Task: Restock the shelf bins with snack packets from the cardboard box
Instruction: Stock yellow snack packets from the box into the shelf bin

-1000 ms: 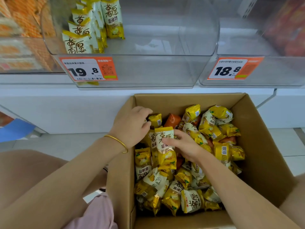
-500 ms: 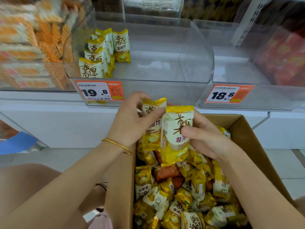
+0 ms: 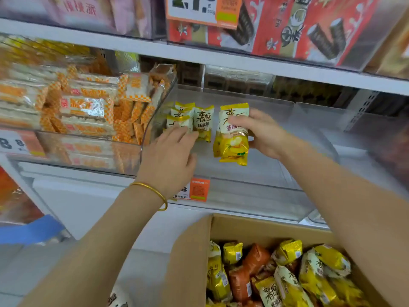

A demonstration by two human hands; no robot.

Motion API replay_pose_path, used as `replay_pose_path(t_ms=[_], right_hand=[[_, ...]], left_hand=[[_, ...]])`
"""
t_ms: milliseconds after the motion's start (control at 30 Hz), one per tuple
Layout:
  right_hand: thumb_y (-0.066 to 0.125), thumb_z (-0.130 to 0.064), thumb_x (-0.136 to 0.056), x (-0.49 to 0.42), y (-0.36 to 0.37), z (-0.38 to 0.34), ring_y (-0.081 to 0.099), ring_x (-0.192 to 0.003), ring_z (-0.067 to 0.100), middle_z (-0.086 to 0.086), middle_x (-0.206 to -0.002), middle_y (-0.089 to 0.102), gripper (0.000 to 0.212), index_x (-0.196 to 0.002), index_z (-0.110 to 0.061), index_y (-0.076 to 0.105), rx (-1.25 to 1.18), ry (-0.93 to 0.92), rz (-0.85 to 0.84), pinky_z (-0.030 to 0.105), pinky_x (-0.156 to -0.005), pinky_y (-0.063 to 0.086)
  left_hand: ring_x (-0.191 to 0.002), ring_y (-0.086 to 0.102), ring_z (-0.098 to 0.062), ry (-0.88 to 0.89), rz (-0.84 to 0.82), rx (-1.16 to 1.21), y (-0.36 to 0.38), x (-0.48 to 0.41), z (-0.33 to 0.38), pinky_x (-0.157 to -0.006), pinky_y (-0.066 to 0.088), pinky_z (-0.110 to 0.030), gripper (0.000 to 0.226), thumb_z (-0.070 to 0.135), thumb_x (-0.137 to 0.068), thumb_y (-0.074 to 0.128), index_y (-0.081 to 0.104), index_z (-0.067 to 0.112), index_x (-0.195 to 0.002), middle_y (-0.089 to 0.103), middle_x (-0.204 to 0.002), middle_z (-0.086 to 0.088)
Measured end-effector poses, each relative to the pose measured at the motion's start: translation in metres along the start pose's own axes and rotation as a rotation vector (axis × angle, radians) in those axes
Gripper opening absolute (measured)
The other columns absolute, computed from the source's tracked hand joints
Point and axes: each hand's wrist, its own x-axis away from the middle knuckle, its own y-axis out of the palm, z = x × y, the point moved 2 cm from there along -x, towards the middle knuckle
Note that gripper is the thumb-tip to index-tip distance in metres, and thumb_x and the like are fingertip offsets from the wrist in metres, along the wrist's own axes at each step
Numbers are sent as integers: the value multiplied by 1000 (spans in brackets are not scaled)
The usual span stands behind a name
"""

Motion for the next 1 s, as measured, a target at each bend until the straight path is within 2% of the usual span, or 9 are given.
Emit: replay_pose_path(t_ms=[100,200,333,500,600,733,833,900,1000], right_hand=[[69,-18,-85,-29,18,17,69,-77,7,-5,-91,72,15,-99,-23,65,94,56,-13,26,-63,53],[69,-9,-84,-51,36,20,69,-85,13,1,-100,70,25,-107,-18,63,67,13,-66,24,-69,55],[71,-1,-80,-63,46,32,67,-98,24,11,-112,68,26,-96,-21,65,73,-26,-42,37,-87,55],[74,-6,-79,-61,38,37,67,-101,21,7,-112,69,37,-114,-11,64,122,-19,-1,32,-85,55],[72,-1,-80,-57,39,40,66,-102,21,9,-113,68,35,-111,-11,62,97,3,7,31,-86,56],[74,-1,-79,-51,40,37,67,-91,16,9,-112,68,33,-107,-13,62,147,28,37,20,-71,57],[77,-3,-77,-47,39,31,63,-74,8,3,-94,66,28,-99,-13,63,182,0,129,12,-54,51],[75,-1,-78,-47,45,28,65,-75,11,4,-93,67,31,-103,-11,60,140,11,152,18,-60,55],[82,-7,-72,-55,60,33,66,-96,25,12,-108,64,49,-105,-13,47,174,34,273,41,-83,57]], left_hand=[[-123,51,-36,49,5,-108,7,0,-7,-96,43,-53,55,34,-79,31,68,6,-110,61,-124,-17],[-120,55,-35,70,64,-164,12,1,-10,-97,42,-53,49,31,-81,34,72,7,-102,63,-121,-17],[-122,54,-33,60,71,-156,17,3,-8,-99,41,-51,50,30,-83,32,70,10,-110,63,-122,-17],[-122,54,-33,39,66,-166,15,2,-9,-101,40,-51,52,31,-83,32,68,11,-114,62,-123,-16],[-121,55,-33,35,73,-166,14,3,-8,-99,41,-51,52,32,-82,32,68,11,-113,63,-122,-16],[-120,56,-31,35,99,-168,13,4,-6,-97,43,-49,50,32,-81,33,70,12,-110,65,-120,-13],[-120,55,-30,25,129,-166,13,4,-7,-97,43,-47,50,32,-81,33,71,12,-106,65,-119,-12],[-121,54,-31,26,125,-153,14,3,-7,-98,43,-48,50,33,-80,33,71,12,-107,64,-120,-13],[-121,54,-31,30,118,-153,14,3,-7,-96,44,-47,50,33,-80,34,70,12,-108,65,-118,-12]])
